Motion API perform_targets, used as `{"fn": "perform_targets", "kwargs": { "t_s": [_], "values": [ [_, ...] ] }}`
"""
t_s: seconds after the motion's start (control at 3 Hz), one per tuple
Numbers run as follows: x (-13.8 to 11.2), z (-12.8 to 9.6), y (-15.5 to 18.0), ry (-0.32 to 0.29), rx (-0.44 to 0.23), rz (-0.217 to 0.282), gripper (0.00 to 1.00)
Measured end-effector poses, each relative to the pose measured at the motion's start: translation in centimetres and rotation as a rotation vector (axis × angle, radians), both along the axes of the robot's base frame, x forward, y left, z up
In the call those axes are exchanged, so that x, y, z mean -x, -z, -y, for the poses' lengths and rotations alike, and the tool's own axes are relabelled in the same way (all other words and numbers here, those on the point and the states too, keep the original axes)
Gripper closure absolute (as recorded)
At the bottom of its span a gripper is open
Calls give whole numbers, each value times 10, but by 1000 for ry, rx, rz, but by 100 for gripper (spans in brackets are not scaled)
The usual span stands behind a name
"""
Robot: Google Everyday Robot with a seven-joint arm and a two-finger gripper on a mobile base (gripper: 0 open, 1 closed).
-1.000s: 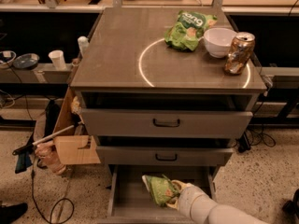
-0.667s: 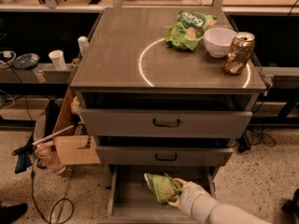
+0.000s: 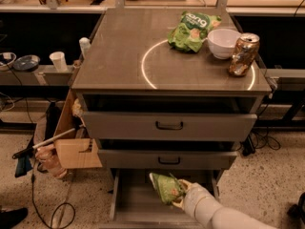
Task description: Place green jalapeno chip bag into bottom drawer
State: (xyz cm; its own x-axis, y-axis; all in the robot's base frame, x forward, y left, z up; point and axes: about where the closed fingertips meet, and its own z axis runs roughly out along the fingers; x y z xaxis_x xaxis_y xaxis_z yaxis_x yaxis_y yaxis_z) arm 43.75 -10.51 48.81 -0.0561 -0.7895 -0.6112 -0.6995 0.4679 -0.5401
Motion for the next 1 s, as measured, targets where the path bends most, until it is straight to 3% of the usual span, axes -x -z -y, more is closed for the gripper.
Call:
{"fn": "perform_targets", "kwargs": {
  "t_s": [0.67, 1.0],
  "values": [
    [-46, 18, 27, 75, 19, 32, 100],
    [-56, 23, 58, 94, 15, -6, 100]
  ]
}}
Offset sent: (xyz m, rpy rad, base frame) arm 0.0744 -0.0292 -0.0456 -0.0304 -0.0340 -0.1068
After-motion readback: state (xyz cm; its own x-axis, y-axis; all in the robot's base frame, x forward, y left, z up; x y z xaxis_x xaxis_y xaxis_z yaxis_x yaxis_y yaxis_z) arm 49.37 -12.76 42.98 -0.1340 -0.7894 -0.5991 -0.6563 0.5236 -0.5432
